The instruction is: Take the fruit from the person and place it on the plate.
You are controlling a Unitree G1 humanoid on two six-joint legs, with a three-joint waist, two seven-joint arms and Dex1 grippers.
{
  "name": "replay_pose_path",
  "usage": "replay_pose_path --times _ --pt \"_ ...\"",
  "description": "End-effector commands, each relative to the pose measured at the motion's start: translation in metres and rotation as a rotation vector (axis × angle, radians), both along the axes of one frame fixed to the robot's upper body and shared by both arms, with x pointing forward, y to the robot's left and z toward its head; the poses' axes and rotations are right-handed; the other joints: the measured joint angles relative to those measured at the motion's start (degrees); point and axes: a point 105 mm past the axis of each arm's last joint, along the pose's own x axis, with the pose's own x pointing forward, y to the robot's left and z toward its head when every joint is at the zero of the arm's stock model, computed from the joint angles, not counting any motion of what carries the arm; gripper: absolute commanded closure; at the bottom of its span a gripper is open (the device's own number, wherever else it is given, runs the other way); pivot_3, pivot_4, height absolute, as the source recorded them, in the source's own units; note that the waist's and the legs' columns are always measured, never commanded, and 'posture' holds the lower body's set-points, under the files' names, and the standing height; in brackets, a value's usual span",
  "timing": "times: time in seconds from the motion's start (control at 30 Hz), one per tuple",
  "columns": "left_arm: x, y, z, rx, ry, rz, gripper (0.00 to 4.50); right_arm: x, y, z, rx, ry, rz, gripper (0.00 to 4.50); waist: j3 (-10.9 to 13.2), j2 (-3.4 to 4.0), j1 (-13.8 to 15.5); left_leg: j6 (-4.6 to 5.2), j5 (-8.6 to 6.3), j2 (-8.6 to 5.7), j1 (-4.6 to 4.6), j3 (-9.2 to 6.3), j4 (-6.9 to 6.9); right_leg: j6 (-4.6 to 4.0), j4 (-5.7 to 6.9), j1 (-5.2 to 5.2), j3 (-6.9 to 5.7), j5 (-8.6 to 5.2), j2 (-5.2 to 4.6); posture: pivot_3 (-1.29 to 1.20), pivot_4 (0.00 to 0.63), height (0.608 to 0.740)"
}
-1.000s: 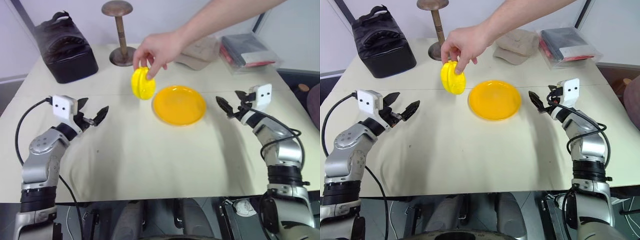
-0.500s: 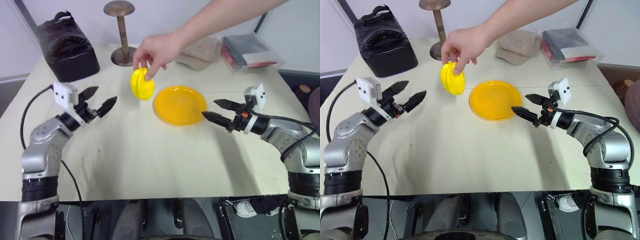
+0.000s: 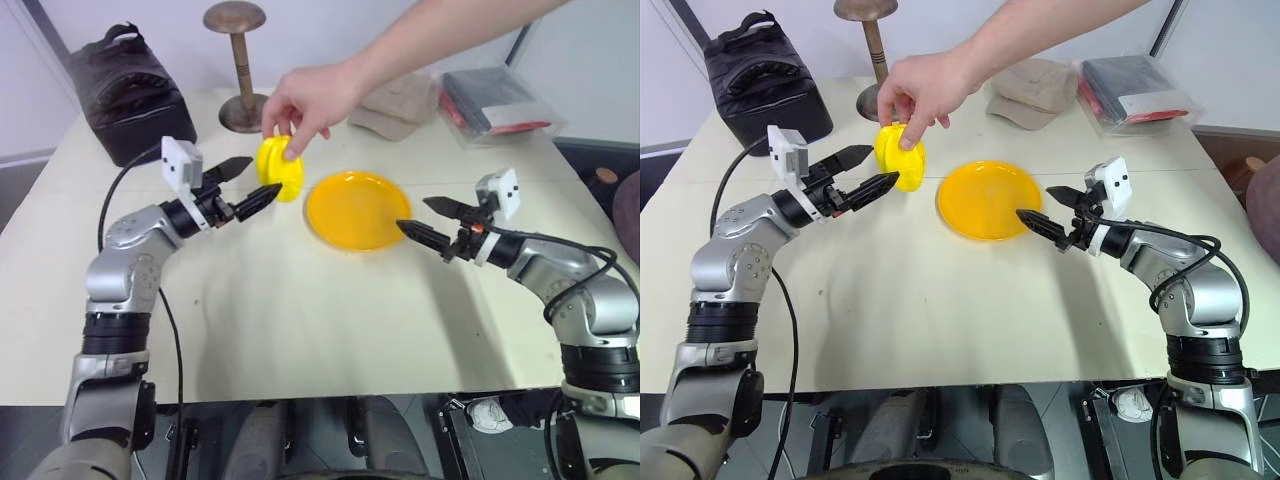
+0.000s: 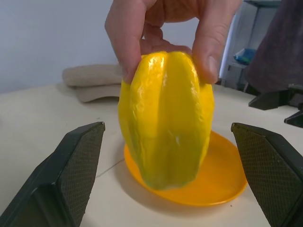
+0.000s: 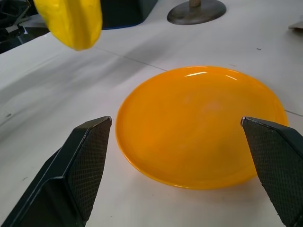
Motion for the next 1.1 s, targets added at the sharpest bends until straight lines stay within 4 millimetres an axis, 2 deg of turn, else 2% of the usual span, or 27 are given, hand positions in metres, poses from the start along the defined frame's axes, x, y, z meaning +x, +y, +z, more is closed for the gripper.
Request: replay_pose_path --times 0.03,0.27,0.33,0.4,0.5,0.53,0.57,0.83,0.97,1.1 --pt "0.001 -0.006 0.006 0.017 -0.042 -0.013 0.0 -0.003 -0.001 0.015 0.0 -0.075 -0.014 0.02 0.0 0.0 -0.04 0.0 0.0 0.0 0.0 0.0 0.0 0.0 0.0 0.0 0.0 0.0 0.0 0.0 0.15 0.74" --pt "0.003 -0.012 0.001 0.029 -0.023 -0.027 0.0 0.0 -0.004 0.017 0.002 -0.092 -0.043 0.02 0.0 0.0 -0.03 0.0 0.0 0.0 0.0 -0.01 0.0 0.01 0.01 0.0 0.0 0.0 0.0 0.0 0.15 0.74" --pt "0.003 -0.012 0.002 0.009 -0.024 -0.031 0.55 0.002 -0.005 0.016 0.004 -0.096 -0.053 0.0 0.0 0.0 -0.02 0.0 0.0 0.0 0.0 -0.01 0.0 0.01 0.01 0.0 0.01 0.0 0.0 0.0 0.15 0.74" --pt "0.003 -0.012 0.002 0.011 -0.025 -0.03 1.29 0.002 -0.006 0.016 0.005 -0.097 -0.058 0.0 0.0 0.0 0.0 0.0 0.0 0.0 0.0 -0.01 0.0 0.01 0.0 0.0 0.0 0.0 0.0 0.0 0.15 0.74" --pt "0.003 -0.012 0.002 0.019 -0.032 -0.031 2.87 0.003 -0.006 0.015 0.005 -0.099 -0.06 0.0 0.0 0.0 0.01 0.0 0.0 0.0 0.0 -0.01 0.0 0.02 0.0 0.0 0.01 0.01 -0.01 0.0 0.15 0.74" --pt "0.003 -0.012 0.002 0.019 -0.032 -0.031 3.24 0.003 -0.006 0.015 0.006 -0.099 -0.061 0.0 0.0 0.0 0.01 0.0 0.0 0.0 0.0 -0.01 0.0 0.02 0.0 0.0 0.01 0.01 0.0 0.0 0.15 0.74" --pt "0.003 -0.012 0.003 0.018 -0.033 -0.031 3.36 0.003 -0.006 0.015 0.006 -0.099 -0.062 0.0 0.0 0.0 -0.03 0.0 0.0 0.0 0.0 -0.01 0.0 0.02 0.01 0.0 0.01 0.01 0.0 0.0 0.15 0.74" --pt "0.007 -0.012 0.0 0.067 -0.053 -0.003 3.36 0.003 -0.007 0.013 0.011 -0.096 -0.068 0.0 0.0 0.0 0.01 0.0 0.0 0.0 0.0 -0.01 0.0 0.02 0.0 0.0 0.0 0.01 0.0 0.0 0.15 0.74" --pt "0.008 -0.026 -0.012 0.172 -0.058 -0.051 3.36 0.004 -0.006 0.012 0.013 -0.095 -0.071 0.0 0.0 0.0 0.09 0.0 0.0 0.0 0.0 0.0 0.0 0.02 0.0 0.0 0.0 0.01 0.01 0.0 0.15 0.74" --pt "0.021 -0.046 -0.021 0.279 -0.074 -0.084 3.36 0.005 -0.004 0.011 0.018 -0.095 -0.074 0.0 0.0 0.0 0.26 0.0 0.0 -0.02 0.0 -0.01 0.02 0.03 0.0 0.02 -0.01 0.02 0.02 0.0 0.15 0.74"
